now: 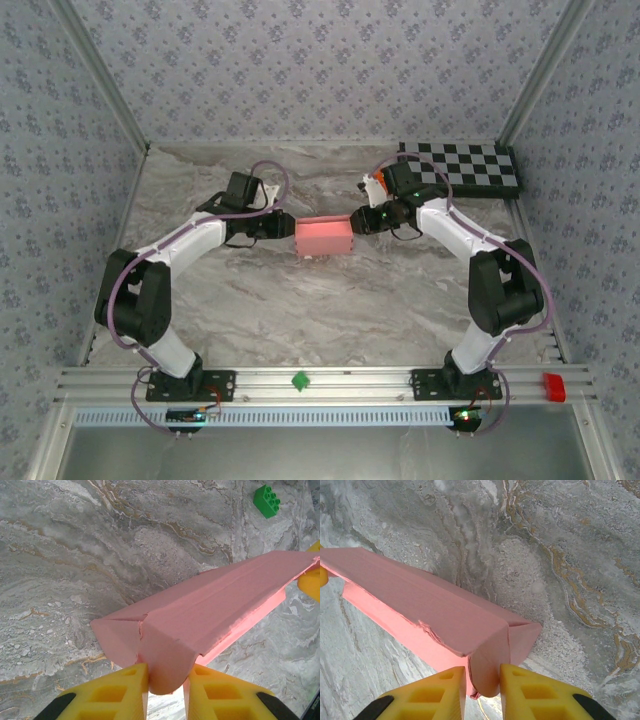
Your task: Fold the paper box
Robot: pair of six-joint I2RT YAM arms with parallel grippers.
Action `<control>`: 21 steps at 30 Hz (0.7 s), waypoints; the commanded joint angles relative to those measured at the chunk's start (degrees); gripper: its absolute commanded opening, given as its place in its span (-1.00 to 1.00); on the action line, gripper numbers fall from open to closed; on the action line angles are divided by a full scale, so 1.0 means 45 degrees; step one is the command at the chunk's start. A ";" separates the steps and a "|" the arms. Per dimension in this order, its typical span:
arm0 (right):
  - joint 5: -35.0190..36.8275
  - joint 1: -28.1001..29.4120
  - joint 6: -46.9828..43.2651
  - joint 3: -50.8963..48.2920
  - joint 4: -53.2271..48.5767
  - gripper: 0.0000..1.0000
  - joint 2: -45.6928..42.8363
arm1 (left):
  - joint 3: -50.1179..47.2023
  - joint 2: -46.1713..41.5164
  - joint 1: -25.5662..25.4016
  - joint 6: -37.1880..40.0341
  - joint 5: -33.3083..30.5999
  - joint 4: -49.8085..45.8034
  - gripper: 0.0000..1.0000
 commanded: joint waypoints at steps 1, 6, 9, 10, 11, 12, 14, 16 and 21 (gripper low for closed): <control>0.0001 0.0082 0.0067 0.0393 -0.0381 -0.49 0.0070 | 0.0576 -0.0027 0.0073 -0.0113 0.0333 0.0225 -0.51; 0.0010 0.0096 0.0106 0.0531 -0.0439 -0.50 0.0088 | 0.0628 0.0039 0.0068 -0.0173 0.0427 0.0231 -0.51; 0.0009 0.0112 0.0073 0.0618 -0.0545 -0.51 0.0147 | 0.0615 0.0068 0.0078 -0.0220 0.0465 0.0249 -0.55; 0.0008 0.0138 0.0063 0.0638 -0.0571 -0.52 0.0130 | 0.0615 0.0068 0.0071 -0.0226 0.0484 0.0274 -0.55; 0.0007 0.0142 0.0068 0.0638 -0.0575 -0.53 0.0150 | 0.0596 0.0100 0.0071 -0.0236 0.0502 0.0293 -0.57; 0.0007 0.0135 0.0068 0.0653 -0.0581 -0.54 0.0147 | 0.0598 0.0116 0.0073 -0.0249 0.0531 0.0289 -0.58; -0.0011 0.0143 0.0086 0.0676 -0.0594 -0.56 0.0182 | 0.0595 0.0142 0.0069 -0.0270 0.0542 0.0289 -0.59; -0.0050 0.0150 0.0092 0.0709 -0.0598 -0.56 0.0221 | 0.0604 0.0200 0.0083 -0.0295 0.0583 0.0309 -0.60; -0.0135 0.0196 0.0107 0.0795 -0.0690 -0.58 0.0324 | 0.0615 0.0292 0.0068 -0.0330 0.0695 0.0397 -0.63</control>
